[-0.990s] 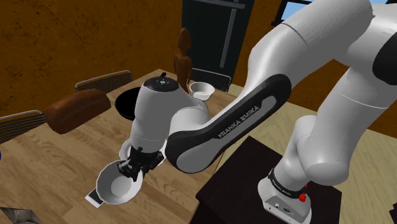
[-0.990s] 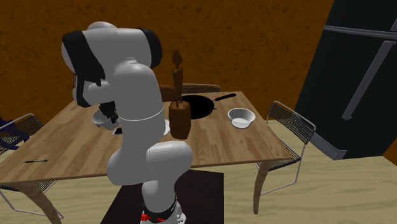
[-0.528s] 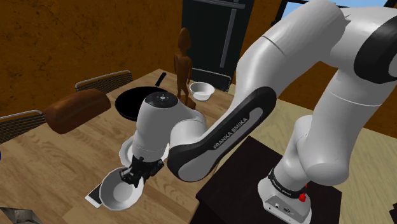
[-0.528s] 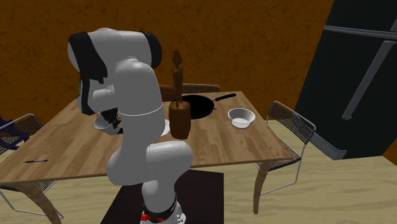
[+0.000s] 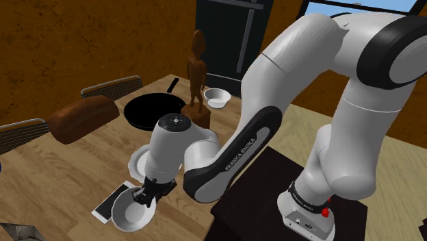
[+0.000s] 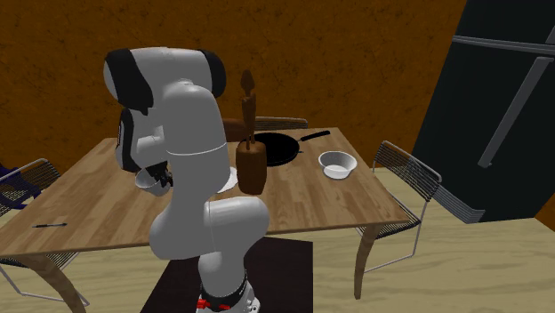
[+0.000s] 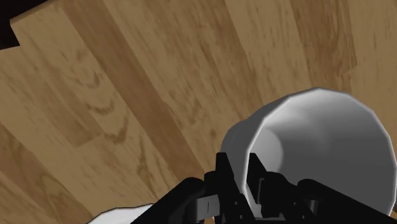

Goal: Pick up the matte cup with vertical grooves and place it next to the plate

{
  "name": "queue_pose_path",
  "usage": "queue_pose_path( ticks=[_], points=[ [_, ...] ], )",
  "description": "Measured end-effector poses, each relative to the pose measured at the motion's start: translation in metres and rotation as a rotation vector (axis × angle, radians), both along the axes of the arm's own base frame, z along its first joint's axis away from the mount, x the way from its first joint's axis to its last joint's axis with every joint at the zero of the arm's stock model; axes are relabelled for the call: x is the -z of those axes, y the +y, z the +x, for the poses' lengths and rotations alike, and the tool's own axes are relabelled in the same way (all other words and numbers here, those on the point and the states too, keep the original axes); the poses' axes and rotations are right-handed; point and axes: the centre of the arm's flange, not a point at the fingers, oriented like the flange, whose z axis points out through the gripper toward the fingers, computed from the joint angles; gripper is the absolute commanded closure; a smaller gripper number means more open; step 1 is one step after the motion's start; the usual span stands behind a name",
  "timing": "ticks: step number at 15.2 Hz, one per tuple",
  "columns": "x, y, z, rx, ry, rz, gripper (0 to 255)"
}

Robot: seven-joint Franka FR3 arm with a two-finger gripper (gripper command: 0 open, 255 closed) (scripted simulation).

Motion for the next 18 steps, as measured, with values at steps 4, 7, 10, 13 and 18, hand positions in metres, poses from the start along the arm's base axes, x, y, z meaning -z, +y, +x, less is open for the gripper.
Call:
queue_pose_path(
  ticks=[4,7,10,13,18],
  points=[
    [0.022,0.000,-0.001,0.000,0.000,0.000,255],
    [0.038,0.001,-0.001,0.000,0.000,0.000,255],
    [0.048,0.001,0.000,0.000,0.000,0.000,255],
    [0.049,0.001,0.000,0.000,0.000,0.000,255],
    [0.049,0.001,0.000,0.000,-0.001,0.001,0]
  ],
)
